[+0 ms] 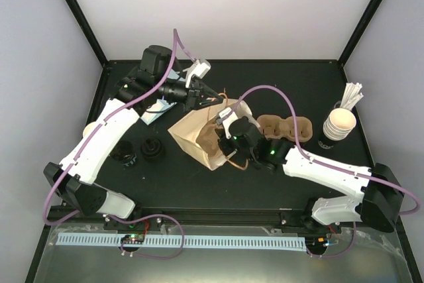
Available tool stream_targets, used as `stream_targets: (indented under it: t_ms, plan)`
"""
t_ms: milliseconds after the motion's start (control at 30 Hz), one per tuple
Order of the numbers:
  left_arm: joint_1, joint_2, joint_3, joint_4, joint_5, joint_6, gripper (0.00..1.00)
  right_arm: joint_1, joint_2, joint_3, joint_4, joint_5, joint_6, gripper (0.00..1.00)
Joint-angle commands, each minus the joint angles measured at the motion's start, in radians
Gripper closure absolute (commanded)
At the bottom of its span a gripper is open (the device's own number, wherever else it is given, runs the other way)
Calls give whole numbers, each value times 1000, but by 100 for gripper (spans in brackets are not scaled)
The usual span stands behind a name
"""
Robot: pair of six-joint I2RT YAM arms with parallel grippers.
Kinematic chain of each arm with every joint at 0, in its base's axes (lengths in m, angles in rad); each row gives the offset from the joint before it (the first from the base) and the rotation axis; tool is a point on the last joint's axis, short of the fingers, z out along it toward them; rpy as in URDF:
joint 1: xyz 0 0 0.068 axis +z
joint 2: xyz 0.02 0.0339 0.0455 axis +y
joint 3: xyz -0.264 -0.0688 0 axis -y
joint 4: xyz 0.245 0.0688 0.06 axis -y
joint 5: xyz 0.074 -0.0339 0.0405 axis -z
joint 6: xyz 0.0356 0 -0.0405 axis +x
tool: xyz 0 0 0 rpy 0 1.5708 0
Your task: Pack the takeout coffee
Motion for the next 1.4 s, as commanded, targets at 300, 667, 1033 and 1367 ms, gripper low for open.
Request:
stream_targets:
  t_ms: [300,667,1033,1367]
  plan:
    - [-26,-18,-17,83,12,-30,98,17,11,-189,301,53,14,78]
    - [-27,-59,-63,89,-23,-47,80,19,54,-213,345,112,26,78]
    - [67,-210,-99,52,-206,-66,2,19,54,-235,343,93,22,78]
    - [393,-234,-231,41,-368,-198,1,25,55,-244,372,85,1,78]
